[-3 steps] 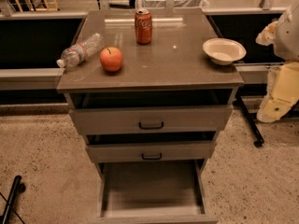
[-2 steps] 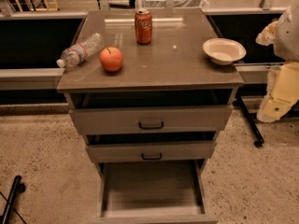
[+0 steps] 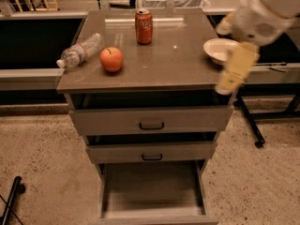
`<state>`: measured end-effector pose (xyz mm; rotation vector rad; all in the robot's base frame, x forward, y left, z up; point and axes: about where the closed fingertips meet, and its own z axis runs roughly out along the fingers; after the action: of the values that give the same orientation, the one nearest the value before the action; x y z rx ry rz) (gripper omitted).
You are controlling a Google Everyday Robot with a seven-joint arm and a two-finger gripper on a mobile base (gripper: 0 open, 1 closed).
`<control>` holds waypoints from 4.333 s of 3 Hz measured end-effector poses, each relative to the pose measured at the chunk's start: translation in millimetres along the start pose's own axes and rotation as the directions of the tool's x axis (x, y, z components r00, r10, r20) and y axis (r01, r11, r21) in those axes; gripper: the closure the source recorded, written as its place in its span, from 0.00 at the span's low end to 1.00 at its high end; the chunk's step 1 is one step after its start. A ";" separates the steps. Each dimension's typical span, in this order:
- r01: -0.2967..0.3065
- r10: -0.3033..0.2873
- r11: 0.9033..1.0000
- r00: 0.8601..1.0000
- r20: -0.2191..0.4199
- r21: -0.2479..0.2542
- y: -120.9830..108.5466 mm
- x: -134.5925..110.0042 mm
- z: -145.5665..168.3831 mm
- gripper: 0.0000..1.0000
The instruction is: Place apple into bottom drawer
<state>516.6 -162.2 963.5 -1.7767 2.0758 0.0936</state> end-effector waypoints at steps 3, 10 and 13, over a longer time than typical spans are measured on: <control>0.116 -0.104 0.990 0.985 0.140 -0.082 -101.7 -171.7 202.2 0.00; 0.199 -0.140 0.958 0.954 0.264 -0.208 -95.3 -241.9 229.3 1.00; 0.405 -0.344 0.896 0.893 0.289 -0.181 -5.0 -167.9 126.7 1.00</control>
Offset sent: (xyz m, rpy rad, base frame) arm 0.2217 0.2665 -0.1415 0.1219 0.0086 0.1659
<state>572.2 32.5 906.2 -2.1538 1.5631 0.4479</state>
